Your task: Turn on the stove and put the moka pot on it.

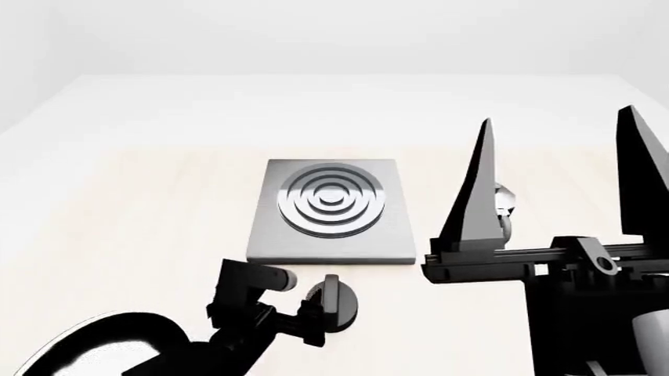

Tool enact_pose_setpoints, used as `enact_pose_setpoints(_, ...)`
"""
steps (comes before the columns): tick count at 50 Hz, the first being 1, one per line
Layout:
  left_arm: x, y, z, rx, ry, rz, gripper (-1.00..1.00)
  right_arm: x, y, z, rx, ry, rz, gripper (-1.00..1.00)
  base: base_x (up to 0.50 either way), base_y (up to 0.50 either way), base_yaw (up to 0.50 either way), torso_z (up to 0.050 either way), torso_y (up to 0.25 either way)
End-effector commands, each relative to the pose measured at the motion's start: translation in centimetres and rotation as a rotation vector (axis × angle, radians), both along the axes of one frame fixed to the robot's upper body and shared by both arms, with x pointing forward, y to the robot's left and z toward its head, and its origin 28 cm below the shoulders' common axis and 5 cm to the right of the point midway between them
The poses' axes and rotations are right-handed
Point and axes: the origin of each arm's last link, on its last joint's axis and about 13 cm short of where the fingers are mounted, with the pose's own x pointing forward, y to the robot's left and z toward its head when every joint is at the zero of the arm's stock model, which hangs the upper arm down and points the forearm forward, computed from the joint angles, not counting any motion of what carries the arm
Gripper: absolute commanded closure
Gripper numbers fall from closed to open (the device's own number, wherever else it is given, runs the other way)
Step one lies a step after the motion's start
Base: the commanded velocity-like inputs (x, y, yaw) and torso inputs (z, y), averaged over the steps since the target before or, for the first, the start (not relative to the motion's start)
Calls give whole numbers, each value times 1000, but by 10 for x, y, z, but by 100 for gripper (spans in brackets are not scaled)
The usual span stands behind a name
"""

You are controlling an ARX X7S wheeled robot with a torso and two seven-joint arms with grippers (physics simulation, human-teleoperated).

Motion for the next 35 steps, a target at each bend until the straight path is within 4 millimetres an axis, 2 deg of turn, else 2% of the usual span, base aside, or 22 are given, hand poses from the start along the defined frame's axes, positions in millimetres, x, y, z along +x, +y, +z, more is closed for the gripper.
enact_pose_setpoints(1,2,-6,-3,0,10,-16,-100,0,0,-2,-1,2,0,-100,0,0,0,0,0)
enact_pose_setpoints(22,6,-17,-11,-4,25,-45,-100,0,0,0,2,8,2,-100,0,0,0,0,0)
enact_pose_setpoints(35,8,-25,-18,67,31,-56,-100,0,0,-5,1,8,3,-100,0,0,0,0,0)
